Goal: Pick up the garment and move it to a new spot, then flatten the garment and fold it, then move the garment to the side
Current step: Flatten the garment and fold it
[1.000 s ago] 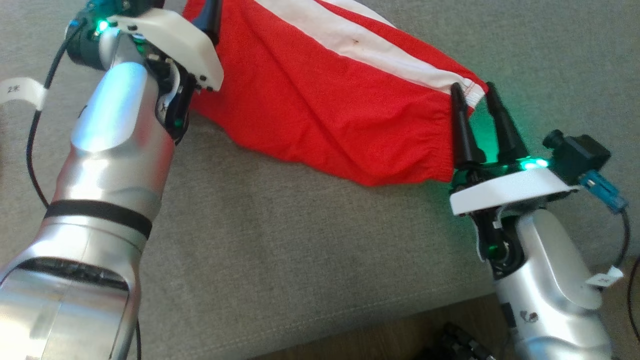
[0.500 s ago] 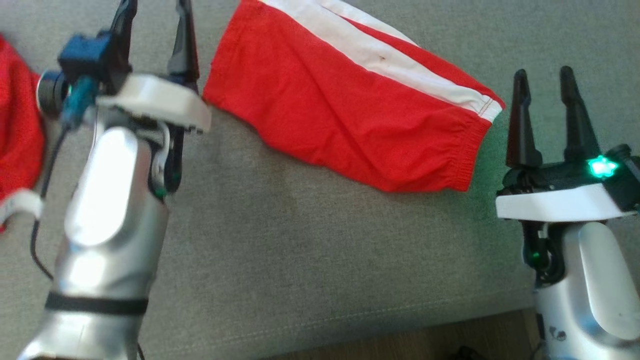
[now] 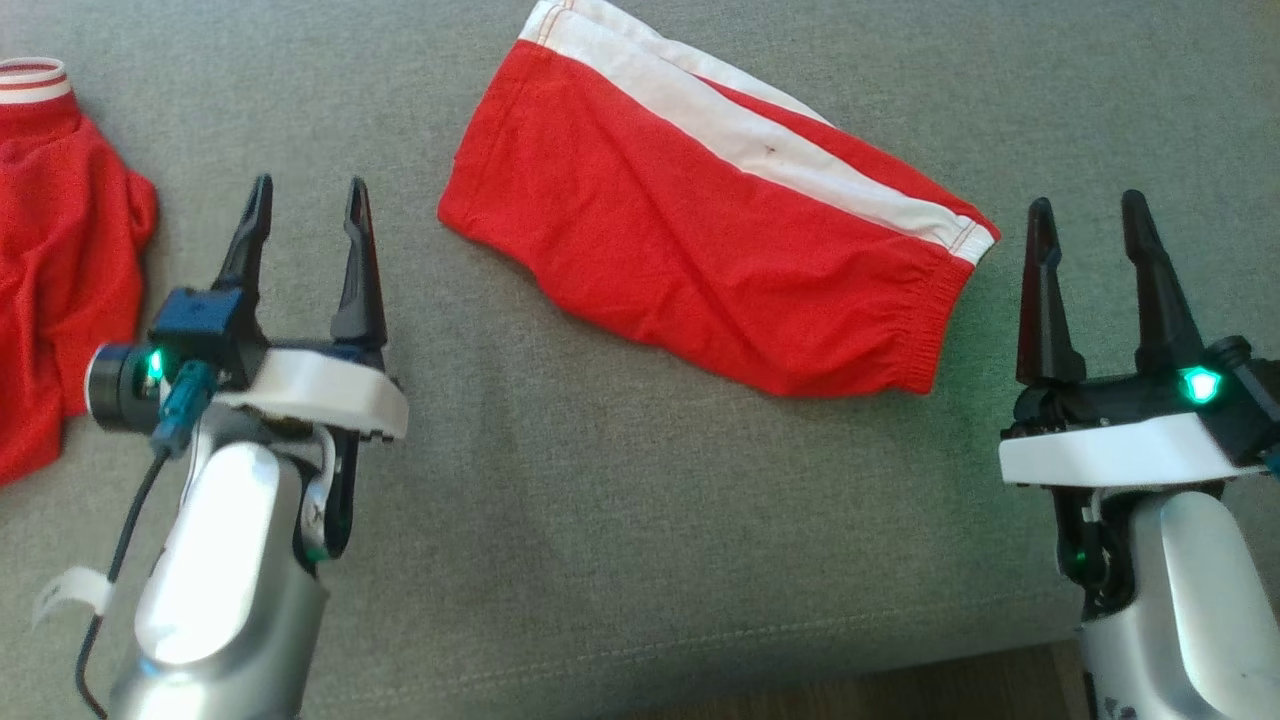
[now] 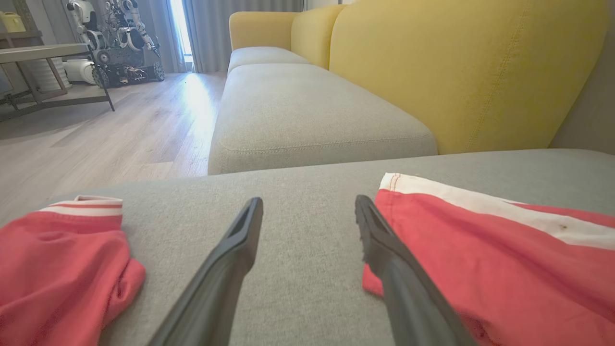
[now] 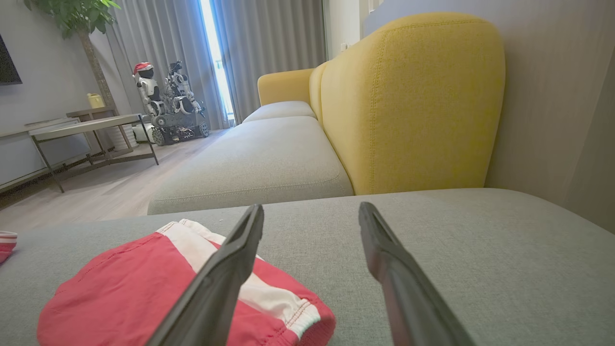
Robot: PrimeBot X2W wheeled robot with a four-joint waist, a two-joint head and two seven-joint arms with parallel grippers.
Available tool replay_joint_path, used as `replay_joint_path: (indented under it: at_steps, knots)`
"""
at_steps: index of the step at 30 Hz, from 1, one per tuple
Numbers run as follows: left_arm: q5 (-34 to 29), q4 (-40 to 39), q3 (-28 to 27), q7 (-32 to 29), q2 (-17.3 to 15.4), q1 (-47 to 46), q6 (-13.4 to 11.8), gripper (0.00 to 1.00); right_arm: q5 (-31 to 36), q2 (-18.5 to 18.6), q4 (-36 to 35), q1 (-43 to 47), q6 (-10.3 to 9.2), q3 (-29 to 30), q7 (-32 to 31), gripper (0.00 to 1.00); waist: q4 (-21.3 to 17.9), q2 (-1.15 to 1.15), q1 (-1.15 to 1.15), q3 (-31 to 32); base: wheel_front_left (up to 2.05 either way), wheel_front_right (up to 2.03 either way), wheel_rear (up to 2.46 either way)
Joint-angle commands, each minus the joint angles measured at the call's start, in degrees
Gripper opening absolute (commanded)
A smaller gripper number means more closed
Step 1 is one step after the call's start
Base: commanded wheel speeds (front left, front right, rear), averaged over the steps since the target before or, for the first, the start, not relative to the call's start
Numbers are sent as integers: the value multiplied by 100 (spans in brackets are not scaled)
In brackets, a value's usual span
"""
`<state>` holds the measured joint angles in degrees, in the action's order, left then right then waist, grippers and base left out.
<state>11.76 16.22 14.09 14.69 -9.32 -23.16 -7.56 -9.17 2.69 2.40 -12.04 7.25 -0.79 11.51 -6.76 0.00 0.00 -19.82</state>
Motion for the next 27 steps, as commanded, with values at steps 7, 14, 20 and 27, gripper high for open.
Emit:
replay_joint_path:
  at_steps: [7, 14, 20, 27]
  knots:
    - [58, -251, -167, -15, -203, -2, -12, 100, -49, 19, -165, 54, 24, -42, -51, 100, 45, 0, 0, 41, 0, 0, 0]
    - [79, -234, -124, -45, -237, -32, -6, 100, -87, 19, -158, 46, 24, -50, -73, 100, 37, 0, 0, 47, 0, 0, 0]
    - [113, -225, -98, -51, -262, -115, 4, 100, -133, 19, -150, 13, 24, -54, -85, 100, 38, 0, 0, -3, 0, 0, 0]
    - [146, -4, 180, -208, -255, -754, 421, 100, -155, 19, -178, -127, 24, -98, -137, 100, 0, 0, 0, -188, 0, 0, 0]
